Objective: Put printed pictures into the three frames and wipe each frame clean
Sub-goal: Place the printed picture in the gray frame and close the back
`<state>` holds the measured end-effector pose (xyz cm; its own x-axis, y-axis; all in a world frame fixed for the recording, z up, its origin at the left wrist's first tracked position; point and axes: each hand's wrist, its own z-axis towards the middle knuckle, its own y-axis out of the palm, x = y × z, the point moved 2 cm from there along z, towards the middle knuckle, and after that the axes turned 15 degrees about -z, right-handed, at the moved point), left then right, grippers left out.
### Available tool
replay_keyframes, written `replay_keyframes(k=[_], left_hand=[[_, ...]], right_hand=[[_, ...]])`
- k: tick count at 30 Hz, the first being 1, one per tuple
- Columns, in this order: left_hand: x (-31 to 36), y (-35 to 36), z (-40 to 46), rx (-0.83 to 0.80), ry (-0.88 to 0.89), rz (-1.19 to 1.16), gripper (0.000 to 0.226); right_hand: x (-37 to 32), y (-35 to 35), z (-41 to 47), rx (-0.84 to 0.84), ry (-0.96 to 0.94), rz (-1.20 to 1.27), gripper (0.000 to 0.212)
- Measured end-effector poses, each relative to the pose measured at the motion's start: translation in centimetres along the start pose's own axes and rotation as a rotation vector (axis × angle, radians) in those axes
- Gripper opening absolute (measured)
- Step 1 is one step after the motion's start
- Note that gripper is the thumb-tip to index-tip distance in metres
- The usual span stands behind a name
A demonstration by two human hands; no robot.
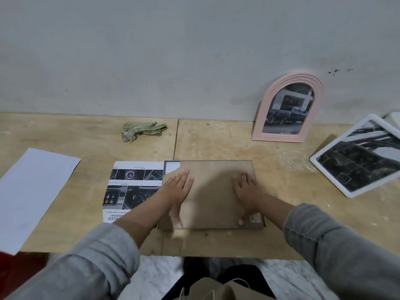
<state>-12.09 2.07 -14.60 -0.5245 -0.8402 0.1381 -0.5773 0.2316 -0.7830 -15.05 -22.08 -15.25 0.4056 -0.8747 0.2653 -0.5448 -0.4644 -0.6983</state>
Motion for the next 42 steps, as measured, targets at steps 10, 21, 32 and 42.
replay_keyframes(k=[10, 21, 32, 42], left_hand=[[-1.8, 0.9, -0.7, 0.032, 0.040, -0.046, 0.151], [-2.7, 0.3, -1.7, -0.026, 0.011, 0.111, 0.140], [-4.0, 1.0, -1.7, -0.006, 0.013, -0.041, 0.135], [-0.3, 3.5, -4.6, 0.131, -0.221, -0.353, 0.108]], right_hand=[[0.3, -0.2, -0.1, 0.011, -0.020, -0.046, 0.151], [-2.0, -2.4, -0.2, -0.031, 0.007, 0.118, 0.141], [-7.3, -3.8, 1.0, -0.020, -0.012, 0.214, 0.143], [-5.5, -1.4, -0.3, 0.168, -0.008, 0.371, 0.129]])
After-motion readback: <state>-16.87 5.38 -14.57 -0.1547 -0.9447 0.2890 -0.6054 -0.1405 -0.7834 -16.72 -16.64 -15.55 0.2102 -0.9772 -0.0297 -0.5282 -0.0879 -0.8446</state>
